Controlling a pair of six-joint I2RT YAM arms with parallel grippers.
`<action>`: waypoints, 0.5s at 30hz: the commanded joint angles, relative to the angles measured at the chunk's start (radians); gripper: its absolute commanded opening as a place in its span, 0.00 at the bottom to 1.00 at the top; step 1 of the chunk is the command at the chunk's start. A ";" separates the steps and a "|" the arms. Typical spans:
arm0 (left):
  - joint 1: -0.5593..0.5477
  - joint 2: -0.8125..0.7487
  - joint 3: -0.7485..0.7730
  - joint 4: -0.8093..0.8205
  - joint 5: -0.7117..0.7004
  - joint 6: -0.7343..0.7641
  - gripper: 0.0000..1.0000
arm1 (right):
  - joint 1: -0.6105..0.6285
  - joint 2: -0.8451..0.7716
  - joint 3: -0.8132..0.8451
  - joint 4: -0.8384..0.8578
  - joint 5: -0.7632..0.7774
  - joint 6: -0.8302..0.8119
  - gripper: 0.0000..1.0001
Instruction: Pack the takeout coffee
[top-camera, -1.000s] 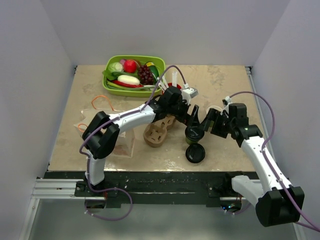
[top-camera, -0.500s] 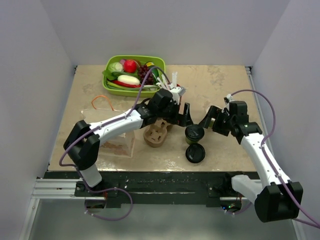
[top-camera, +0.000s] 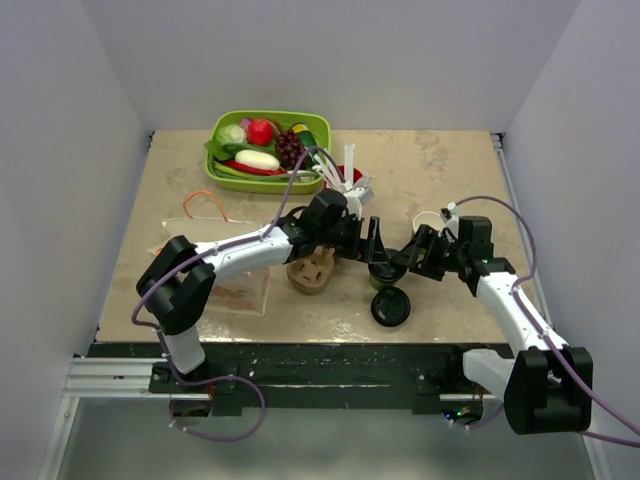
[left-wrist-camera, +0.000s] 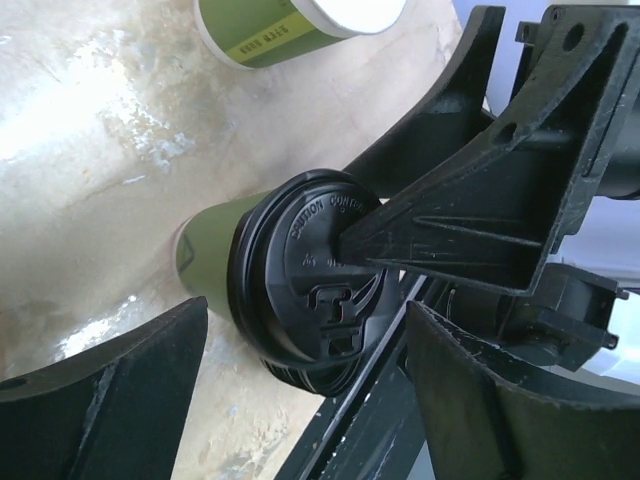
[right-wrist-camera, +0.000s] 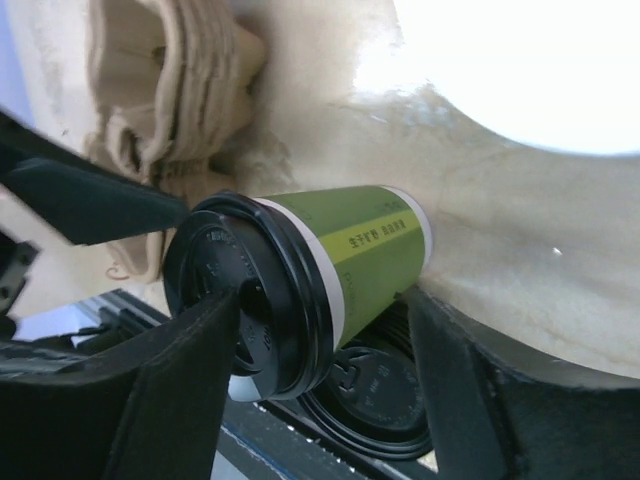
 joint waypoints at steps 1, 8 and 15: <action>-0.007 0.039 -0.017 0.102 0.057 -0.047 0.82 | -0.006 0.002 -0.066 0.142 -0.115 0.030 0.66; -0.007 0.061 -0.026 0.097 0.064 -0.059 0.70 | -0.009 0.013 -0.078 0.162 -0.123 0.036 0.62; -0.007 0.061 -0.039 0.097 0.058 -0.062 0.51 | -0.008 0.022 -0.106 0.189 -0.200 0.097 0.53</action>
